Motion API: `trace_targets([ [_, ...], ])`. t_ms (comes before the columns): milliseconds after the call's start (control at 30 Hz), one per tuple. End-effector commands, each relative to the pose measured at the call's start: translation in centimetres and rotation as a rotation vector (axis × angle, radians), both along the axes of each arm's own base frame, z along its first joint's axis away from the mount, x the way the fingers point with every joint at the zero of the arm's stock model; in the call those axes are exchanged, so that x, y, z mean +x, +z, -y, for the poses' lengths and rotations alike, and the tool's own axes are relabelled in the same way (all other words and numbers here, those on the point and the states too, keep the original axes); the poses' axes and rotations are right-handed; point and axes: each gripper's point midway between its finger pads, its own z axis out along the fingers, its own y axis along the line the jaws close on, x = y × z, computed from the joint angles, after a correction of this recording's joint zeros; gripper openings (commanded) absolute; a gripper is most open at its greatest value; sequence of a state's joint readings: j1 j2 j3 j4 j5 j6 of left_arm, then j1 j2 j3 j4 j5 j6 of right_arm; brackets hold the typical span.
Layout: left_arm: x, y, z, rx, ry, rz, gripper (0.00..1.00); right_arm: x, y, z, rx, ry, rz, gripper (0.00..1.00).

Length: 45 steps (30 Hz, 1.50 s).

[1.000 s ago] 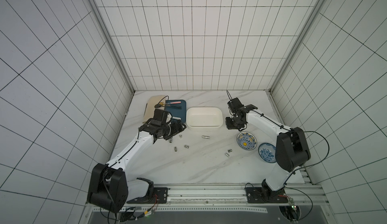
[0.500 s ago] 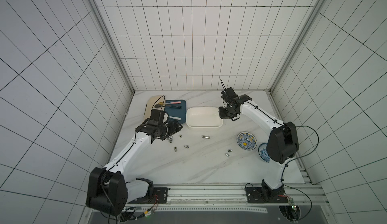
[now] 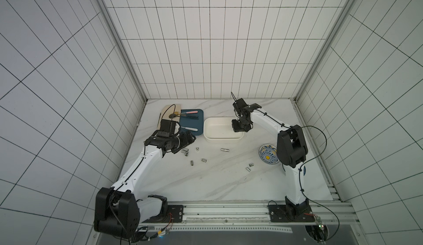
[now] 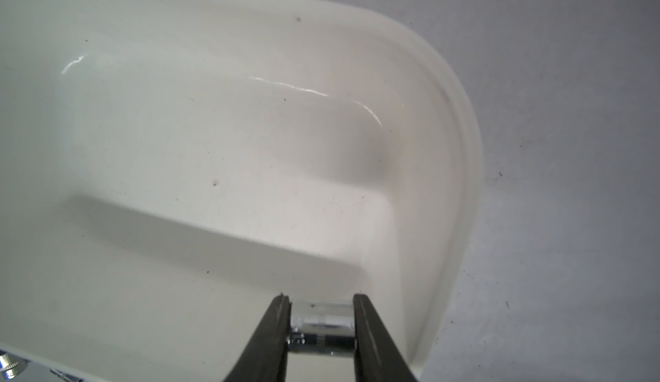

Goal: Put the socket on the desktop into the storage box
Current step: Place the socket head in the storage box, then pick up the socket head from the center of the board.

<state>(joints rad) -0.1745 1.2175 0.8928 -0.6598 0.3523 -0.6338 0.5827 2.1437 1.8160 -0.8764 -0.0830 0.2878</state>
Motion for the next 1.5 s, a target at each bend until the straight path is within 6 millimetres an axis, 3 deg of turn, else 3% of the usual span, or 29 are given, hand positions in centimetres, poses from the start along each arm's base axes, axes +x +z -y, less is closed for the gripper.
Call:
trace_targets([
  [0, -0.6, -0.1, -0.5, 0.019, -0.005, 0.004, 0.90, 0.4, -0.4, -0.8, -0.003, 0.015, -0.009, 0.33],
  [467, -0.7, -0.9, -0.8, 0.046, -0.007, -0.035, 0.90, 1.1, -2.8, -1.3, -0.015, -0.001, -0.049, 0.35],
  [767, -0.4, -1.3, -0.8, 0.046, -0.006, -0.043, 0.89, 1.1, -1.3, -1.4, -0.001, 0.006, -0.019, 0.39],
  [967, -0.5, -1.2, -0.8, 0.046, -0.006, -0.041, 0.89, 1.0, -0.8, -1.5, 0.010, 0.014, -0.015, 0.47],
  [1133, -0.4, -1.3, -0.7, 0.043, -0.006, -0.040, 0.89, 1.1, 1.1, -1.5, 0.026, 0.016, 0.023, 0.54],
  [1467, -0.5, -1.6, -1.0, 0.054, 0.001, -0.047, 0.87, 0.5, 4.2, -1.0, 0.052, 0.019, 0.080, 0.56],
])
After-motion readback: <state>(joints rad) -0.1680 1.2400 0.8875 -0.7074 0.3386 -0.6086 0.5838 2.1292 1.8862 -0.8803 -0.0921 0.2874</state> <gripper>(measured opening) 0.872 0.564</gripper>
